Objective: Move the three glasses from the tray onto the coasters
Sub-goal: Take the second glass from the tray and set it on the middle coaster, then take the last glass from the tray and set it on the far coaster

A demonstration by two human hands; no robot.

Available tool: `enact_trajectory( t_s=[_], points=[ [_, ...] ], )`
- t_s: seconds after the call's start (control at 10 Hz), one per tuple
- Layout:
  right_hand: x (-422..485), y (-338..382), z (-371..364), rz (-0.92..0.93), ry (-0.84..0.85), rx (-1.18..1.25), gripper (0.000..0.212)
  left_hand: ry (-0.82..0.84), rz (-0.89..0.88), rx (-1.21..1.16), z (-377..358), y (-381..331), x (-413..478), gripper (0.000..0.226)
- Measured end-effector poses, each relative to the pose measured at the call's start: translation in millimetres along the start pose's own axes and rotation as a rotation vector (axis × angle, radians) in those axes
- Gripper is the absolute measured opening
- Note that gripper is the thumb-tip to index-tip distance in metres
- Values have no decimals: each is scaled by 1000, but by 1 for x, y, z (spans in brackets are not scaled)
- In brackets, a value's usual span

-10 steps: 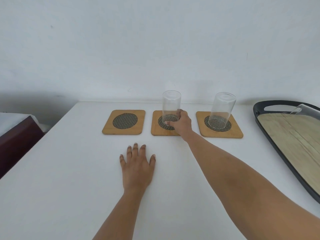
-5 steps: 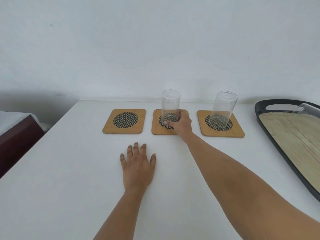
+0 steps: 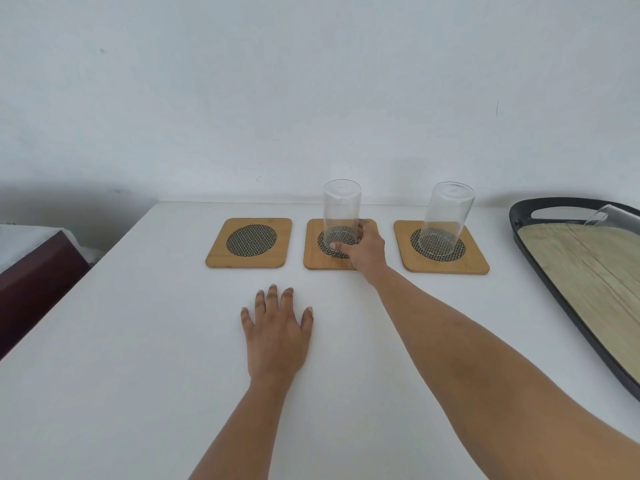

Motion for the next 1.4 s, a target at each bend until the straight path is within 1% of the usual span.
enact_trajectory(
  t_s=[0.5, 0.6, 0.7, 0.8, 0.9, 1.0, 1.1, 1.2, 1.4],
  points=[
    [0, -1, -1, 6, 5, -4, 71, 0, 2, -10, 0, 1, 0, 55],
    [-1, -1, -2, -4, 13, -18, 76, 0, 3, -11, -1, 2, 0, 54],
    [-3, -5, -1, -36, 28, -33, 88, -1, 3, -16, -1, 3, 0, 54],
    [-11, -6, 3, -26, 53, -114, 88, 4, 8, -18, -1, 5, 1, 54],
    [-27, -6, 10, 39, 77, -214, 77, 22, 11, -21, -2, 7, 2, 54],
    [-47, -7, 14, 126, 157, -427, 65, 48, 15, -13, -2, 7, 1, 55],
    [-65, -13, 25, 153, 217, -603, 59, 59, 14, 14, 0, 7, 0, 55],
    [-81, -12, 44, 200, 221, -707, 54, 68, 14, 7, 0, -1, -3, 54],
    [-95, -15, 111, 166, 123, -784, 46, 128, -106, -6, -19, -69, -15, 55]
  ],
)
Point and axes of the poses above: each hand's wrist, its own x-axis towards the middle knuckle, its own z-axis out of the back of the hand, y = z × x, the point moved 10 cm from there along x, towards the middle knuckle, and after that the axes turned 7 degrees about y, right-handed, at the moved point
